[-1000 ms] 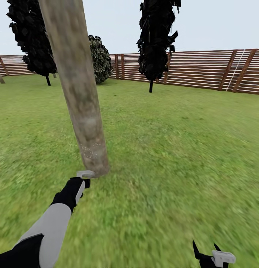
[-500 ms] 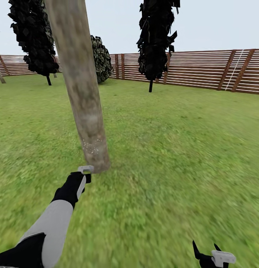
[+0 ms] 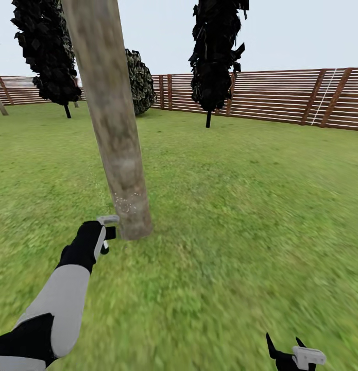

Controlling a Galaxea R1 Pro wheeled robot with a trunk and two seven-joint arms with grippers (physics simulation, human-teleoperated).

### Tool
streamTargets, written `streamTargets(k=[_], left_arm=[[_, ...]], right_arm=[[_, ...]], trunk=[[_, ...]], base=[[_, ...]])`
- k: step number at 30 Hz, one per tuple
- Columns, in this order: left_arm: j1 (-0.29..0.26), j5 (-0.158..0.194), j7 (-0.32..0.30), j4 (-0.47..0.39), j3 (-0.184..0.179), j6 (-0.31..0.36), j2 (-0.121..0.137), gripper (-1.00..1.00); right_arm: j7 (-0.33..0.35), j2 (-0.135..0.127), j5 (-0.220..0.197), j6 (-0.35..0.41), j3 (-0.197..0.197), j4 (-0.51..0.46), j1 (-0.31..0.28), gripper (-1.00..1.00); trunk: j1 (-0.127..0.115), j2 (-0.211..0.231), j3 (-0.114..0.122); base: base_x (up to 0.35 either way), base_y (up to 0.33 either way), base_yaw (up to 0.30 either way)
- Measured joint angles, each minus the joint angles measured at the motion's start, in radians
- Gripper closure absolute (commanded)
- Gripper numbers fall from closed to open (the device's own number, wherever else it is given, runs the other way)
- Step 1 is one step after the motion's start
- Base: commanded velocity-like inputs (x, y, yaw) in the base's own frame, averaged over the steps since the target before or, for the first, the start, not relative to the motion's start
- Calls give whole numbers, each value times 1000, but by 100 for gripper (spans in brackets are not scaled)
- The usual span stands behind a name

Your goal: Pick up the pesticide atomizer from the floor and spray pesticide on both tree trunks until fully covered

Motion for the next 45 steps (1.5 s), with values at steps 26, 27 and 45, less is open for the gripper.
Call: streamTargets(k=[26,27,45], left_arm=[[-63,7,-2,-211,-111,236,-64,100],[-67,5,-2,-211,-111,237,-67,100],[-90,8,-3,-275,-111,250,-100,100]], right_arm=[[0,0,-1,1,0,0,0,-100],[0,0,-1,1,0,0,0,-100],[0,0,-1,1,0,0,0,-100]], trunk=[[0,0,0],[0,0,0],[0,0,0]], base=[[0,0,0],[0,0,0],[0,0,0]])
